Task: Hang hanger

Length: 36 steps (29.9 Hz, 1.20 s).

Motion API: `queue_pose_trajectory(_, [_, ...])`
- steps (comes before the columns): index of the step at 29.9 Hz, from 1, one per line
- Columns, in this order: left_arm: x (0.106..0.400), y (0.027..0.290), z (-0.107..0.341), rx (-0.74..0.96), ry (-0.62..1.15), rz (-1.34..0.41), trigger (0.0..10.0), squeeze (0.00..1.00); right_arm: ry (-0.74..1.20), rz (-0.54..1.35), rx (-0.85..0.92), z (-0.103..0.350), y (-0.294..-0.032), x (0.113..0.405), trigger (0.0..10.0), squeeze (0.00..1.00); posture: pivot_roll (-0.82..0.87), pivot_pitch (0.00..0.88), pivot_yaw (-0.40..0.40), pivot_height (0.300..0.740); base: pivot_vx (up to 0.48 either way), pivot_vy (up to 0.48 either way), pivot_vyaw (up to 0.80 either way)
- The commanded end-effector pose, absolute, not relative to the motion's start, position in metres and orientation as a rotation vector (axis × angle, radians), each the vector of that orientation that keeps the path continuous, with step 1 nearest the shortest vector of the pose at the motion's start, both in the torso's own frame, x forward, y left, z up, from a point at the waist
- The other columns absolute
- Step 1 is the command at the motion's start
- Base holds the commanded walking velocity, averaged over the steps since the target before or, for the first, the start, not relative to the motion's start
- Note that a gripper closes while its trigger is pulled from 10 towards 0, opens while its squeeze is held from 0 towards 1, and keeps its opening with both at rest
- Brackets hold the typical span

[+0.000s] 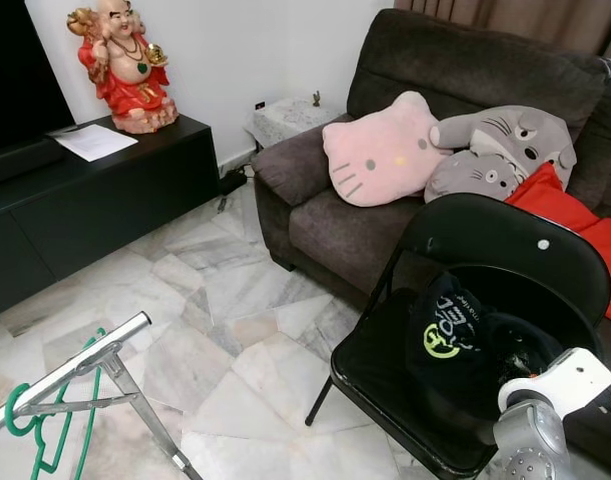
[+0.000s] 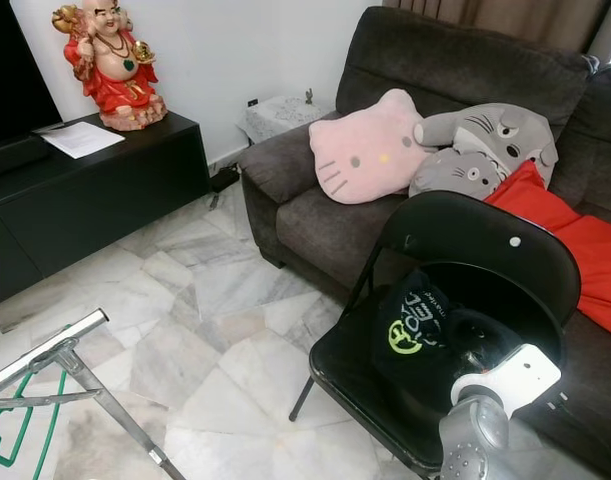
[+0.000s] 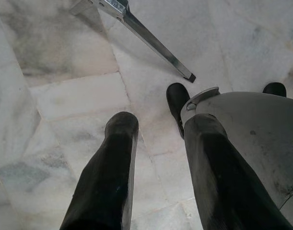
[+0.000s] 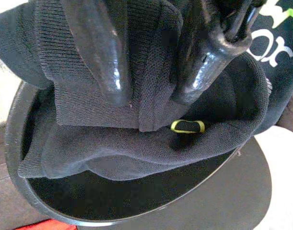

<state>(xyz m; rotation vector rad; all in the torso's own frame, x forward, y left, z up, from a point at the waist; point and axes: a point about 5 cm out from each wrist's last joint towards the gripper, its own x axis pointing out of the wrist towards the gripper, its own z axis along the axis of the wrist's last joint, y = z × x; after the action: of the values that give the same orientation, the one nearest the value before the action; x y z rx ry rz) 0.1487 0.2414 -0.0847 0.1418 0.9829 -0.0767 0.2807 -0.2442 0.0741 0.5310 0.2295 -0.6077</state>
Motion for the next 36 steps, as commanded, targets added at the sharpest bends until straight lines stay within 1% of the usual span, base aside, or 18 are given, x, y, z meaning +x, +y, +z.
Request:
queue_pose_trajectory(1, [0.143,0.244,-0.086,0.151,1.009,-0.079,10.0,0.00,0.239,-0.601,0.535,0.073,-0.240,0.283,0.0,0.00,-0.04,0.058,0.008,0.740,0.000,0.000,0.00])
queue_pose_trajectory(5, [0.144,0.244,-0.086,0.151,1.009,-0.079,10.0,0.00,0.236,-0.595,0.534,0.074,-0.238,0.283,0.0,0.00,-0.04,0.060,0.008,0.740,0.000,0.000,0.00])
queue_pose_trajectory(15, [0.143,0.244,-0.087,0.148,1.012,-0.082,10.0,0.00,0.222,-0.570,0.513,0.078,-0.231,0.281,0.4,0.00,-0.04,0.053,0.006,0.740,0.000,0.000,0.00])
queue_pose_trajectory(17, [0.143,0.243,-0.087,0.147,1.013,-0.083,10.0,0.00,0.213,-0.553,0.496,0.081,-0.228,0.281,0.7,0.00,-0.04,0.051,0.005,0.740,0.000,0.000,0.00])
queue_pose_trajectory(21, [0.143,0.243,-0.087,0.145,1.013,-0.085,10.0,0.00,0.187,-0.508,0.455,0.090,-0.220,0.281,1.0,0.00,-0.04,0.047,0.003,0.740,0.000,0.000,0.00])
queue_pose_trajectory(23, [0.143,0.243,-0.087,0.144,1.014,-0.085,10.0,0.00,0.180,-0.495,0.451,0.092,-0.217,0.281,0.9,0.00,-0.04,0.045,0.002,0.740,0.000,0.000,0.00])
queue_pose_trajectory(24, [0.143,0.242,-0.087,0.143,1.014,-0.086,10.0,0.00,0.173,-0.480,0.438,0.095,-0.214,0.280,0.5,0.00,-0.04,0.044,0.002,0.740,0.000,0.000,0.00])
queue_pose_trajectory(30, [0.143,0.242,-0.087,0.141,1.015,-0.089,10.0,0.00,0.158,-0.442,0.397,0.101,-0.208,0.277,0.3,0.00,-0.04,0.039,-0.001,0.740,0.000,0.000,0.00])
queue_pose_trajectory(33, [0.143,0.241,-0.087,0.141,1.015,-0.090,10.0,0.00,0.161,-0.443,0.392,0.100,-0.209,0.277,0.3,0.00,-0.04,0.038,-0.001,0.740,0.000,0.000,0.00])
queue_pose_trajectory(34, [0.143,0.241,-0.087,0.140,1.017,-0.092,10.0,0.00,0.166,-0.452,0.382,0.098,-0.211,0.276,0.0,0.00,-0.04,0.034,-0.002,0.740,0.000,0.000,0.00])
queue_pose_trajectory(36, [0.142,0.241,-0.087,0.140,1.017,-0.093,10.0,0.00,0.164,-0.457,0.373,0.098,-0.212,0.276,0.0,0.00,-0.04,0.034,-0.002,0.740,0.000,0.000,0.00])
